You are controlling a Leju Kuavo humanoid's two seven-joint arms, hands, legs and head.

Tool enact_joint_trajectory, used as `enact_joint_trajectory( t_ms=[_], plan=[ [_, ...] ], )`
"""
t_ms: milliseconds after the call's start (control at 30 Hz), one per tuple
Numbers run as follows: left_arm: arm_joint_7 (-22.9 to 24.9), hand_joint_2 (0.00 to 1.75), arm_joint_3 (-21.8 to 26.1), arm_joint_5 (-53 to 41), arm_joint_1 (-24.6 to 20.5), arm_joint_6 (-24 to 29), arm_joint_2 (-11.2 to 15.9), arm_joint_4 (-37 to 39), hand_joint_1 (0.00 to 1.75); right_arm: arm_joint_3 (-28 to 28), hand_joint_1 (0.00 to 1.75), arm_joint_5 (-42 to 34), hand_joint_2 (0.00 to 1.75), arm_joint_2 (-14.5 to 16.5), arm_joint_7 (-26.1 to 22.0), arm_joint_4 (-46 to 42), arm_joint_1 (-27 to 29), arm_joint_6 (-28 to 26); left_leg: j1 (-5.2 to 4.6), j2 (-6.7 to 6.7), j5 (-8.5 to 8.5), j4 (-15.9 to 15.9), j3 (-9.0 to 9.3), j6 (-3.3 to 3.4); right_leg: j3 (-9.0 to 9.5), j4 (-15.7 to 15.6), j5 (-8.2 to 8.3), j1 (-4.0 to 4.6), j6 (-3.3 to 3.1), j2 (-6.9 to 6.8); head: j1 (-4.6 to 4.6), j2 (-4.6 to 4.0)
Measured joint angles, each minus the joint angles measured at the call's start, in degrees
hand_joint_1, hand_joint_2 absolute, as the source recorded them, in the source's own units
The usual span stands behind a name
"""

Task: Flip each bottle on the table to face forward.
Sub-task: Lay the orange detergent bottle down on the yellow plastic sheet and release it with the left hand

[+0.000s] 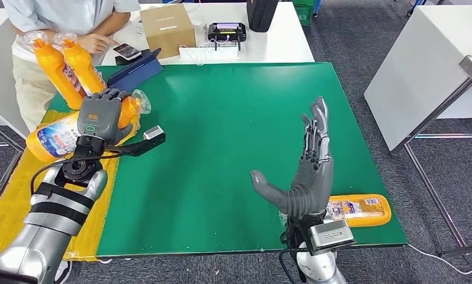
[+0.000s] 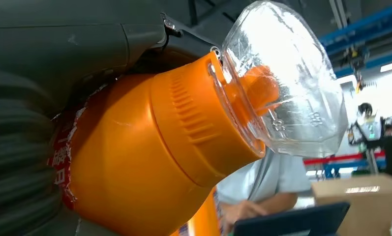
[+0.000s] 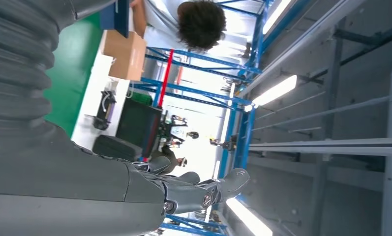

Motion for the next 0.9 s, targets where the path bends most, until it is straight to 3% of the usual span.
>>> enact_joint_trajectory(
  t_ms=[167, 400, 633, 667, 767, 900],
  plan=[
    [0.0, 1.75, -1.0, -0.1, -0.7, -6.2, 1.0, 6.5, 1.75, -0.5, 0.0, 2.3, 1.75, -0.7, 0.9, -1.6, 0.0, -0.2, -0.01, 0.01, -0.02, 0.0, 0.0, -0.01, 0.0, 0.0, 0.0, 0.0, 0.0, 0.03, -0.01, 0.0],
    [-1.2, 1.75, -2.7, -0.1, 0.2, -8.4, 2.1, 20.1, 1.75, -1.9, 0.0, 4.2, 1.75, -1.8, 2.0, -2.3, 0.0, 0.5, 0.0, 0.03, -0.02, 0.0, 0.0, -0.02, 0.0, 0.0, -0.01, 0.0, -0.01, 0.02, -0.01, 0.0],
    [-1.7, 1.75, -3.4, -0.1, -0.1, -9.2, 2.4, 25.5, 1.75, -2.3, 0.0, 4.5, 1.75, -2.3, 2.2, -2.3, 0.0, 0.6, 0.0, -0.05, -0.02, 0.0, 0.01, -0.02, 0.09, 0.0, -0.03, -0.01, -0.01, -0.02, -0.01, 0.0],
    [-1.8, 1.75, -3.5, -0.1, -0.2, -9.5, 2.4, 25.9, 1.38, -2.4, 0.0, 4.6, 1.75, -2.4, 2.4, -2.2, 0.0, 0.7, 0.0, -0.05, -0.03, 0.0, 0.03, -0.02, 0.11, 0.0, -0.03, -0.01, -0.01, -0.02, -0.01, 0.0],
    [-2.1, 1.75, -3.9, -0.1, -0.6, -10.0, 2.6, 27.1, 0.07, -2.5, 0.0, 5.0, 1.75, -2.5, 2.7, -2.0, 0.0, 1.0, 0.0, -0.05, -0.03, 0.0, 0.11, -0.03, 0.19, 0.0, -0.03, 0.0, -0.02, -0.01, -0.01, 0.0],
    [-1.1, 1.75, -4.4, -0.1, -0.6, -8.2, 2.8, 28.1, 0.0, -2.8, 0.0, 5.3, 1.75, -2.8, 2.7, -1.5, 0.0, 1.0, 0.01, -0.04, -0.02, 0.0, 0.2, -0.03, 0.25, 0.0, -0.03, 0.01, -0.02, -0.01, -0.01, 0.0]
  ],
)
